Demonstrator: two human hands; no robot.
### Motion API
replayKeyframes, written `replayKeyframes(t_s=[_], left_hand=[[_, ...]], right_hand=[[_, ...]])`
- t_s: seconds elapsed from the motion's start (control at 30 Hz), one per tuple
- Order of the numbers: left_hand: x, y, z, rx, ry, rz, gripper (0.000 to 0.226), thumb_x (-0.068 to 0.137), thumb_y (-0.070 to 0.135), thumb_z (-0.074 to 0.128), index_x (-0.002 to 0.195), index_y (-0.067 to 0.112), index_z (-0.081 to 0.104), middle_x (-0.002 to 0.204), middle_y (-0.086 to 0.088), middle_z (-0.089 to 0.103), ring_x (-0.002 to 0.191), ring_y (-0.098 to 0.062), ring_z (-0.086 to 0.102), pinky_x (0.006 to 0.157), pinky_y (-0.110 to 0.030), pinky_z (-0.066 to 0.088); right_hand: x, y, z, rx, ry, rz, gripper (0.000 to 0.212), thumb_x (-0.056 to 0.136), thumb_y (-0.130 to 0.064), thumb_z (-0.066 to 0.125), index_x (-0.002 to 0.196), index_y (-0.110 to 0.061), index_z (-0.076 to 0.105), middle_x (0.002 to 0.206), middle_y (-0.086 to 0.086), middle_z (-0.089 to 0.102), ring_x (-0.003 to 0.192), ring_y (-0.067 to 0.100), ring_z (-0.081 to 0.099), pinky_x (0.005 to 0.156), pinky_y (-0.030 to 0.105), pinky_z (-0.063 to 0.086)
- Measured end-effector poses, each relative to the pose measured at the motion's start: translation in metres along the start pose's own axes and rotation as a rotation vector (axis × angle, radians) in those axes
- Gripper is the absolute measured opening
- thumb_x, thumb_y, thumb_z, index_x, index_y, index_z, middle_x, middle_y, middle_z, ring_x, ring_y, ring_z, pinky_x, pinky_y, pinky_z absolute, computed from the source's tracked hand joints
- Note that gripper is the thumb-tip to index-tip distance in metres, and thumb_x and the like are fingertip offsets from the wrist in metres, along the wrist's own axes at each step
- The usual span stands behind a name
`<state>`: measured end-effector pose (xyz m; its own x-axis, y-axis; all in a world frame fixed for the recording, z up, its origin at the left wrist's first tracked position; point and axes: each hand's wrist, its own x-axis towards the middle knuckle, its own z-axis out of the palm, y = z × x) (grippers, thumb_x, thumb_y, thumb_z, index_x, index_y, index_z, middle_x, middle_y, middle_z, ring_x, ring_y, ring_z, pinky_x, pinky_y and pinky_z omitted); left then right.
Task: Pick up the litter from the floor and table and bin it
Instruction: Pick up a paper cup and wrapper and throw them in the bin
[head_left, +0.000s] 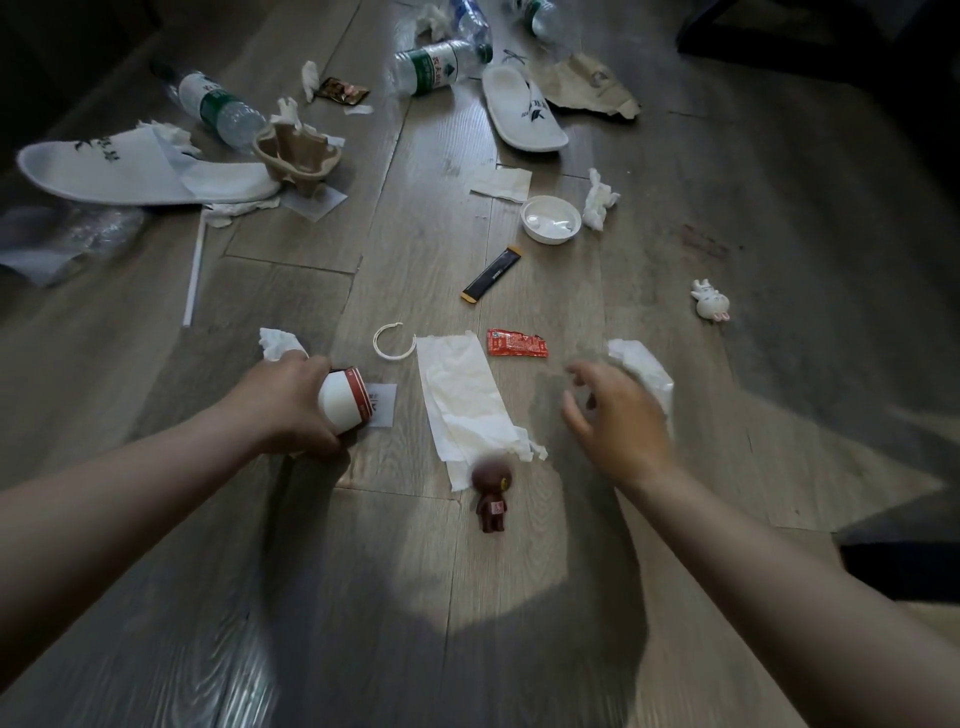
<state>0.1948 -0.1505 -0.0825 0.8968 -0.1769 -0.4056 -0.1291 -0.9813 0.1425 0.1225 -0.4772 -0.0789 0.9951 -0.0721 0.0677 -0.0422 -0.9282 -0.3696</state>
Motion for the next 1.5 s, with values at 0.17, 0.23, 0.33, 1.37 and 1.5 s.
replayKeyframes(t_s=[0.17,0.23,0.33,1.37,1.5], left_hand=[[0.002,-0.003,0.001,-0.008,0.005,0.011,0.061,0.041,0.045,0.079,0.091,0.025,0.050,0.093,0.001,0.050,0.076,-0.021,0.055,0.056,-0.027,0.043],[0.001,-0.003,0.001,-0.010,0.001,0.011,0.061,0.040,0.045,0.079,0.090,0.026,0.049,0.092,0.002,0.049,0.074,-0.020,0.055,0.054,-0.027,0.042],[0.001,-0.004,0.001,-0.020,0.002,0.009,0.060,0.038,0.046,0.078,0.086,0.028,0.046,0.088,0.003,0.047,0.072,-0.018,0.052,0.050,-0.026,0.037],[0.005,-0.006,0.005,0.007,0.021,0.012,0.065,0.044,0.044,0.078,0.099,0.023,0.050,0.099,-0.001,0.050,0.079,-0.021,0.052,0.063,-0.029,0.045],[0.005,-0.007,0.004,-0.002,0.016,0.014,0.068,0.044,0.044,0.079,0.102,0.022,0.051,0.103,-0.002,0.052,0.083,-0.022,0.054,0.066,-0.030,0.049]], right_hand=[[0.010,0.009,-0.015,-0.178,0.380,-0.068,0.036,0.077,-0.029,0.064,0.110,-0.017,0.062,0.114,0.008,0.058,0.105,0.031,0.052,0.086,0.040,0.036],[0.012,0.024,-0.013,-0.253,0.237,0.117,0.063,0.078,-0.043,0.063,0.135,-0.022,0.047,0.142,0.012,0.041,0.130,0.036,0.036,0.102,0.049,0.029],[0.012,0.037,-0.008,-0.039,-0.146,0.330,0.098,0.078,-0.058,0.066,0.153,-0.031,0.010,0.161,0.008,0.005,0.147,0.033,0.007,0.117,0.052,0.016],[0.061,-0.054,0.030,0.091,-0.467,-0.006,0.045,0.077,-0.035,0.074,0.117,-0.018,0.061,0.110,-0.001,0.059,0.097,0.015,0.058,0.080,0.032,0.047],[0.072,-0.053,0.038,0.013,-0.369,0.006,0.055,0.088,-0.034,0.063,0.138,-0.018,0.046,0.137,0.004,0.045,0.126,0.024,0.044,0.102,0.037,0.039]])
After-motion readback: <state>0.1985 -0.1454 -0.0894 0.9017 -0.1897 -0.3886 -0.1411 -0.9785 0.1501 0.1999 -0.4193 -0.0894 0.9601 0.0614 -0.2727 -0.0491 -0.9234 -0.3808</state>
